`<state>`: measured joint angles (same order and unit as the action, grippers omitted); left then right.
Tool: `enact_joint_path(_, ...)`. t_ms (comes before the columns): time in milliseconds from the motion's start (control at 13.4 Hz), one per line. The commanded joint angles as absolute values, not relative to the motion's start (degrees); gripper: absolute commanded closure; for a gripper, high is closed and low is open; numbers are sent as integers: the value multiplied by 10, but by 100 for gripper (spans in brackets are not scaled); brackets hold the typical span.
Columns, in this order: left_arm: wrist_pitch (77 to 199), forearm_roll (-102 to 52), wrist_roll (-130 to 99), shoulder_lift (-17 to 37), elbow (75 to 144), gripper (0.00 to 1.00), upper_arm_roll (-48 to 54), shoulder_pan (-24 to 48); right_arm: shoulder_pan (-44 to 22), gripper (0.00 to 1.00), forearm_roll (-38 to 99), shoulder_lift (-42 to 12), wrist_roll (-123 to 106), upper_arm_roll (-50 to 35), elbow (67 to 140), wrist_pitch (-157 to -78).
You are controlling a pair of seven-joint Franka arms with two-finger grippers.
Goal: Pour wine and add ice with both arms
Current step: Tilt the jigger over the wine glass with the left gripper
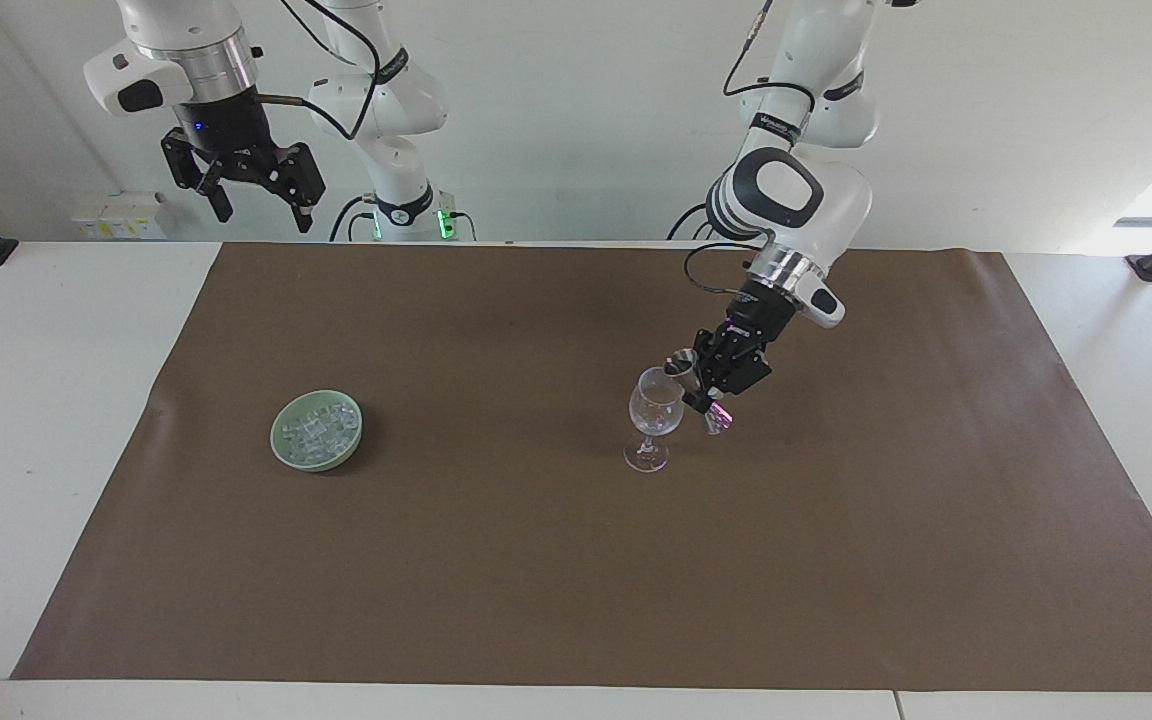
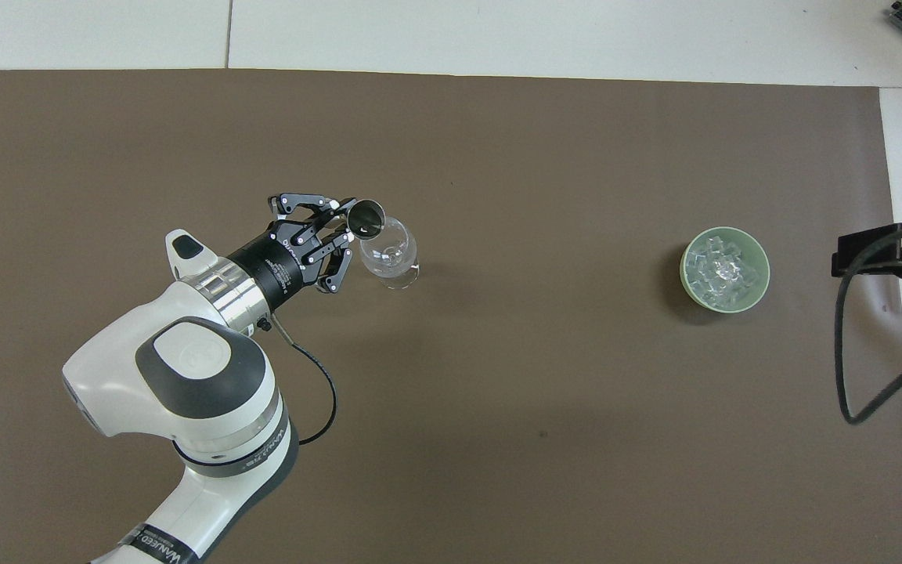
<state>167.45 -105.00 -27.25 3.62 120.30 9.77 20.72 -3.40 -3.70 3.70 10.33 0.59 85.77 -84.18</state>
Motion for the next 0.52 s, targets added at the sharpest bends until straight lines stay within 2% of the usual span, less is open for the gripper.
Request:
enact_joint_path(0, 1701, -1061, -231, 35, 1203, 100, 91, 222, -33, 0, -33, 50, 94, 5, 875, -848)
enact_joint_path(447, 1732, -1060, -171, 43, 1198, 100, 91, 237, -33, 0, -33, 50, 94, 5, 875, -848)
